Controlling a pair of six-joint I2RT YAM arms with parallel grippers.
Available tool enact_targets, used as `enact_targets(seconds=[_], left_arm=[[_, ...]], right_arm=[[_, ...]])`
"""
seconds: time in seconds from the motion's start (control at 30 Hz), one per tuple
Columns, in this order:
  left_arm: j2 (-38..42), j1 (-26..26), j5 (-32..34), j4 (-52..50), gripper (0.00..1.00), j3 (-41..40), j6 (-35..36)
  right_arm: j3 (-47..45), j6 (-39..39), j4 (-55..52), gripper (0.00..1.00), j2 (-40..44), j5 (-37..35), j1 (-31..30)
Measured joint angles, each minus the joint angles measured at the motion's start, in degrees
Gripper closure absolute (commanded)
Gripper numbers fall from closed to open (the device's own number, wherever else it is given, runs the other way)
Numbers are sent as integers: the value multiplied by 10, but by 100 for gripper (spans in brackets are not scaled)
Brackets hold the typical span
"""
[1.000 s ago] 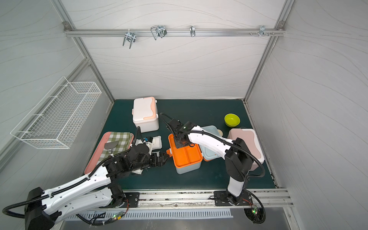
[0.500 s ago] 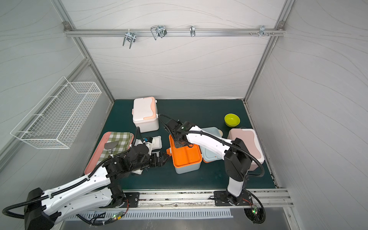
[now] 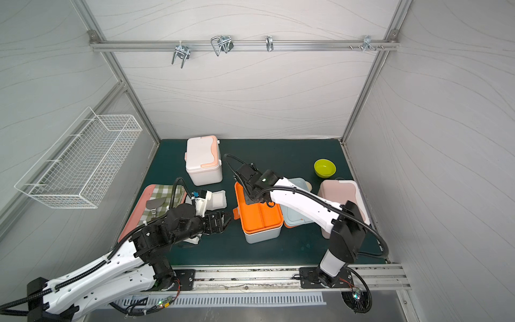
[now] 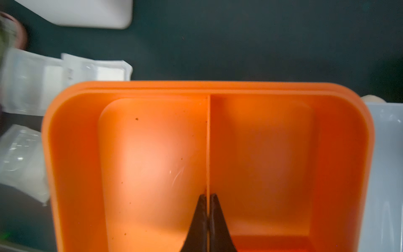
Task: Open first aid kits and take out gauze
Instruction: Pick up the compartment layer from the first aid kit, then place the compartment layer in the first aid kit.
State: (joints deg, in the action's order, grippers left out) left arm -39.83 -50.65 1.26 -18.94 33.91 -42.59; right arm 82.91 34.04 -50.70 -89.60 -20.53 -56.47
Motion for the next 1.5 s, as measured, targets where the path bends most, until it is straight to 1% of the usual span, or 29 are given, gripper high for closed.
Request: enact_targets(seconds=[0.17, 0.33, 0.47, 0.6, 0.77, 0.83, 0.9, 1.03, 1.17, 1.23, 1.33, 1.4, 1.5], left_arm=[[37, 0, 0, -2, 1, 2, 28], [63, 0, 2, -19, 1, 38, 63], [106, 0, 15, -27, 1, 66, 96], [170, 0, 34, -37, 1, 66, 122], [241, 0, 56, -39, 1, 56, 137], [259, 0, 61, -38, 1, 49, 139], [265, 0, 66, -39, 1, 44, 139], [254, 0, 68, -37, 1, 42, 139], [208, 0, 64, -31, 1, 43, 139], [173, 0, 58, -30, 1, 46, 137], [109, 0, 41, -31, 1, 54, 135], [57, 0, 25, -30, 1, 64, 135], [8, 0, 5, -30, 1, 67, 132]], right_arm=[[-60, -27, 60, 100, 133, 0, -2], [-137, -67, 113, 100, 285, -26, -2], [-189, -103, 137, 100, 416, -78, -2], [-235, -131, 149, 100, 562, -140, -2], [-271, -143, 156, 100, 728, -199, -2], [-282, -144, 158, 100, 774, -216, -2], [-291, -144, 157, 100, 801, -230, -2], [-293, -143, 154, 100, 791, -240, -2], [-275, -143, 149, 100, 720, -230, -2], [-255, -141, 143, 100, 662, -217, -2], [-205, -137, 124, 100, 541, -181, -2], [-168, -130, 110, 100, 449, -146, -2], [-122, -123, 91, 100, 331, -91, -2]])
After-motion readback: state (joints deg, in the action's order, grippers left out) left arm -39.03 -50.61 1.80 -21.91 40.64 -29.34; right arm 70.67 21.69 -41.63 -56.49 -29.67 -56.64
